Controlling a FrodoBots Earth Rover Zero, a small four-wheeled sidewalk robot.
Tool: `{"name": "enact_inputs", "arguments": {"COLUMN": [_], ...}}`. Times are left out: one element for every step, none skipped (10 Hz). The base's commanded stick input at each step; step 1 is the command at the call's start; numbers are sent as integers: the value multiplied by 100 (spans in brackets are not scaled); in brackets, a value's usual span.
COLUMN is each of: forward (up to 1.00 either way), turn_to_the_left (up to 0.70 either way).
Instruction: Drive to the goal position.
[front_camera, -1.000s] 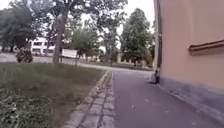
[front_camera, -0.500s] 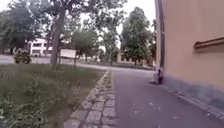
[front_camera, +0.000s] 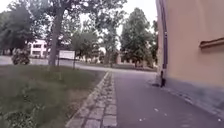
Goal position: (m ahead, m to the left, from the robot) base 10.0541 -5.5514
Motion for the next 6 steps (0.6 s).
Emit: {"name": "enact_inputs", "arguments": {"forward": [45, 45, 45, 45, 45, 45], "turn_to_the_left": [-27, -27, -27, -27, -27, -27]}}
